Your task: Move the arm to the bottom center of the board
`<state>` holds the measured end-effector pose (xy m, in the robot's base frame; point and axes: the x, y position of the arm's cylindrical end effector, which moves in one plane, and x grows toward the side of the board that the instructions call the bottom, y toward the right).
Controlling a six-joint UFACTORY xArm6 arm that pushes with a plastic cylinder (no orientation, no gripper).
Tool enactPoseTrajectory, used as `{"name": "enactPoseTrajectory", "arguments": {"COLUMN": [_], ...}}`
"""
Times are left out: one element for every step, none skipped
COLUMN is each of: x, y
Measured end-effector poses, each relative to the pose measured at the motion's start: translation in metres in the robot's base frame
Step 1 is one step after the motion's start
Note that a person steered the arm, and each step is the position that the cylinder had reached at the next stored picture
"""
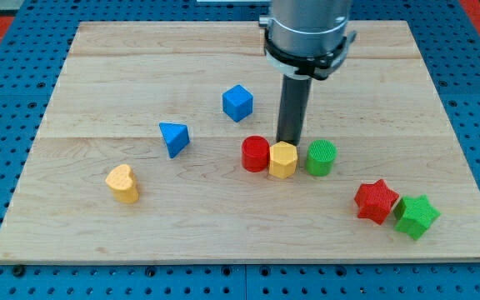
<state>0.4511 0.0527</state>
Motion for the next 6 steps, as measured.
{"name": "enactPoseTrajectory", "arguments": {"x": [-0.031, -0.036, -0.031, -0.013, 0.013, 0.037], "y": [-0.005, -0.04, -0.056, -0.073, -0.076, -0.076]}}
